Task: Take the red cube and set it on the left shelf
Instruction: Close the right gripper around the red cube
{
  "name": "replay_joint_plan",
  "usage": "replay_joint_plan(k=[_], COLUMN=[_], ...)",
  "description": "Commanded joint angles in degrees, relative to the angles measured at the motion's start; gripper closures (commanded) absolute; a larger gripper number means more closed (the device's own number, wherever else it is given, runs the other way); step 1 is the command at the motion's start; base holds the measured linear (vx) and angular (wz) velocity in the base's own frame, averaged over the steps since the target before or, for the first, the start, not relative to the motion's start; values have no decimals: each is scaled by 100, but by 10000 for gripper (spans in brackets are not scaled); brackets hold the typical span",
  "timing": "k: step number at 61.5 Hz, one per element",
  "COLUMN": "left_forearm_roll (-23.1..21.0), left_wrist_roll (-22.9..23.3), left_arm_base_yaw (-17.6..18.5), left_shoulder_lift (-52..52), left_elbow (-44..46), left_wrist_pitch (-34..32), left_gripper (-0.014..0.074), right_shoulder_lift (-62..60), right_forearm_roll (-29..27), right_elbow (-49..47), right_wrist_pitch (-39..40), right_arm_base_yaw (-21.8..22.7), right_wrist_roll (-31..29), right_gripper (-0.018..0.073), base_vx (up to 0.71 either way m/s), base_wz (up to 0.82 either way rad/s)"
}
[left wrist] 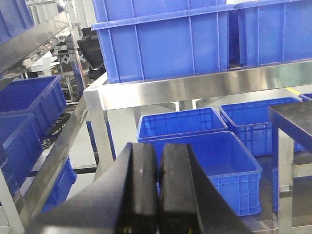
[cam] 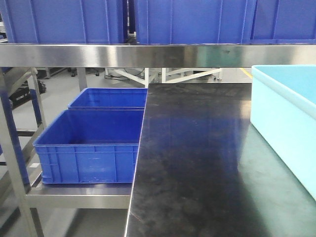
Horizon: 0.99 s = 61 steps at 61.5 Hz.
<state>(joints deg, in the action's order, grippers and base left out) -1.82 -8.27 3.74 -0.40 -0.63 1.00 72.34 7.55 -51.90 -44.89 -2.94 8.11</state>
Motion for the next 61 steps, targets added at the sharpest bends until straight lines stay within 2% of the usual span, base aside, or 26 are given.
replay_joint_plan(k=[1,16,61], left_forearm_roll=[-57,-57,-57], left_wrist_roll=[-3,-3,-3], left_arm_base_yaw=[-22,-22,-22], left_shoulder_lift=[47,47,47], left_elbow=[-126,-126,-126], left_wrist_pitch=[-476,-476,-476], left_gripper=[491,491,491], right_shoulder_lift=[-47,307,1352], right_forearm_roll=[161,166,215], right_elbow=[-205,-205,-205], right_wrist_pitch=[202,268,538], right_arm_base_yaw=[85,308,308], right_wrist_roll=[0,2,2], right_gripper=[-45,-45,-45], base_vx=[0,0,0], base_wz=[0,0,0])
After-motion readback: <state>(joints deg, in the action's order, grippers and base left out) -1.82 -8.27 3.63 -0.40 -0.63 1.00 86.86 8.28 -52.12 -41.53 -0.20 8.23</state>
